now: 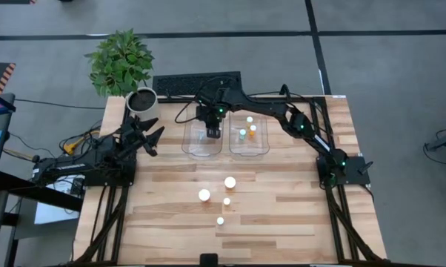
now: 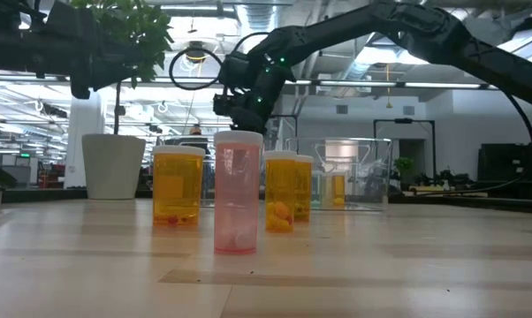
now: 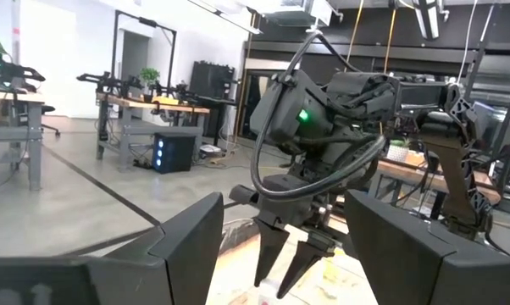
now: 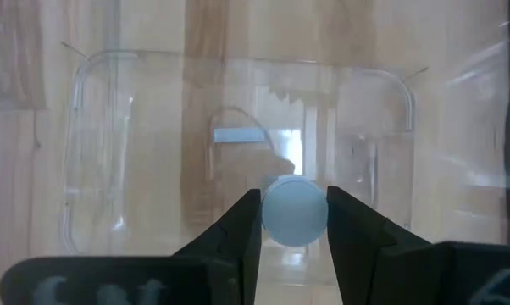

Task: Pick and place medicine bottles into bin by pill shape (circle, oval)
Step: Put the blue capsule bottle into the left transparent bin

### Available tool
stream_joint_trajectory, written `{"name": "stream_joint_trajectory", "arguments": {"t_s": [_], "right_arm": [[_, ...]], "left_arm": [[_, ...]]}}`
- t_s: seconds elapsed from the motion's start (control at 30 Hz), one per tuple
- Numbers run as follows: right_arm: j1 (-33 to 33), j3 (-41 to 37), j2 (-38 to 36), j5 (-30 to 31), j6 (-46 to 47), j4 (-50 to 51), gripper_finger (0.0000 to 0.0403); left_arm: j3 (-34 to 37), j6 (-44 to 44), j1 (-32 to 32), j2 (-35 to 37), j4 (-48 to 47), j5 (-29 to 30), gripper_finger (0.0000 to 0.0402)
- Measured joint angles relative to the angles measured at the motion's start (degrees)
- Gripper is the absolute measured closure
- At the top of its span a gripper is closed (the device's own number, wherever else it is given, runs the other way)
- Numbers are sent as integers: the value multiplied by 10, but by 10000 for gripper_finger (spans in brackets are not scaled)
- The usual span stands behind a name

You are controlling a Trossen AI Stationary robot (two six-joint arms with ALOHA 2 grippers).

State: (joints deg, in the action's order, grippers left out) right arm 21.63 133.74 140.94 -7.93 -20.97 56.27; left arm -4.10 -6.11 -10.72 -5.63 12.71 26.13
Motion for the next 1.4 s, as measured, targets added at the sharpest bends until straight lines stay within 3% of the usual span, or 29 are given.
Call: {"name": "stream_joint_trajectory", "arguments": {"t_s": [1.4], "right_arm": [[-3, 0, 0, -1, 38, 64, 278]], "left_arm": [[0, -6, 0, 0, -3, 0, 162]]}}
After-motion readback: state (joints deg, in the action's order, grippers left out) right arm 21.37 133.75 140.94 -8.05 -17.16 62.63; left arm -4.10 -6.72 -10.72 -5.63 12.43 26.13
